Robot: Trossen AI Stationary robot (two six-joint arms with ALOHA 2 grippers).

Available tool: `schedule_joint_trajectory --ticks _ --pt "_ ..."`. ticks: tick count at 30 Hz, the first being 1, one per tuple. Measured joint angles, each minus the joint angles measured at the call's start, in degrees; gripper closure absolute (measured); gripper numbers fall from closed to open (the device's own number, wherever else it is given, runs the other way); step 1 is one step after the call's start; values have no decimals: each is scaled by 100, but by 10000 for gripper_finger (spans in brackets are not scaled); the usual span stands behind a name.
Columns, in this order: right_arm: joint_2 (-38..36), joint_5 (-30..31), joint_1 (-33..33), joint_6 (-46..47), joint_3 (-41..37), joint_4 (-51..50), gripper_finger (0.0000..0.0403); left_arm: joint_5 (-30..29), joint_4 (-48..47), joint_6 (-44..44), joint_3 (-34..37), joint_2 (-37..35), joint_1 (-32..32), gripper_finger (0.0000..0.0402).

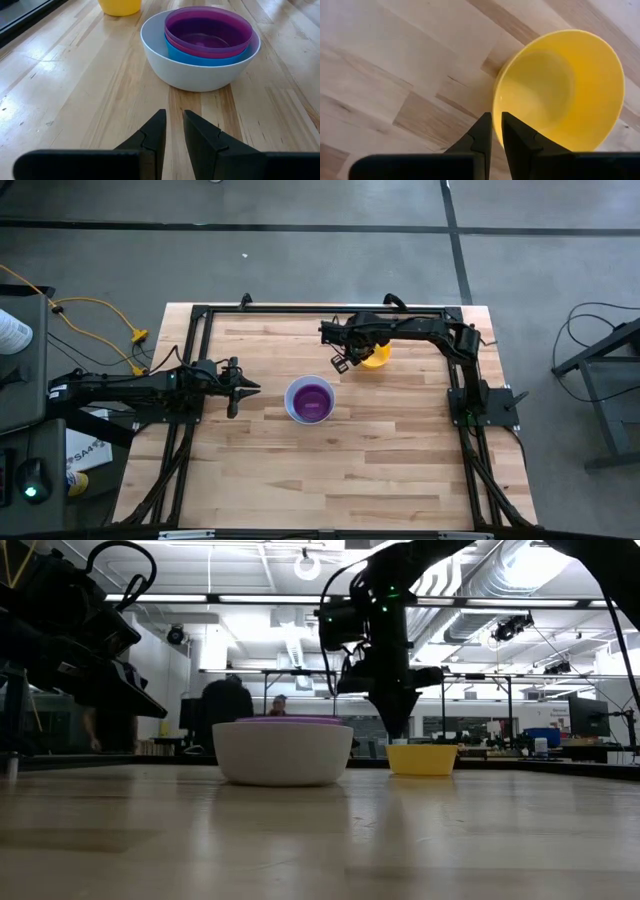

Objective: Nest bowls inside each other
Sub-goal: Stack the yellow bowl on the purple bowl

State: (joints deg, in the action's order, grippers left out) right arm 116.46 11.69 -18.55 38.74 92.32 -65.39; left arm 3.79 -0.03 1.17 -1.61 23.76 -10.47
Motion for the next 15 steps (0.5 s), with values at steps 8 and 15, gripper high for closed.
schedule_joint_trajectory --ticks 8,15 --pt "0 21 -28 -90 -155 120 366 0 0 -1 0 -1 1 334" --pt "0 21 -26 -101 -161 119 366 0 0 0 0 1 -1 334"
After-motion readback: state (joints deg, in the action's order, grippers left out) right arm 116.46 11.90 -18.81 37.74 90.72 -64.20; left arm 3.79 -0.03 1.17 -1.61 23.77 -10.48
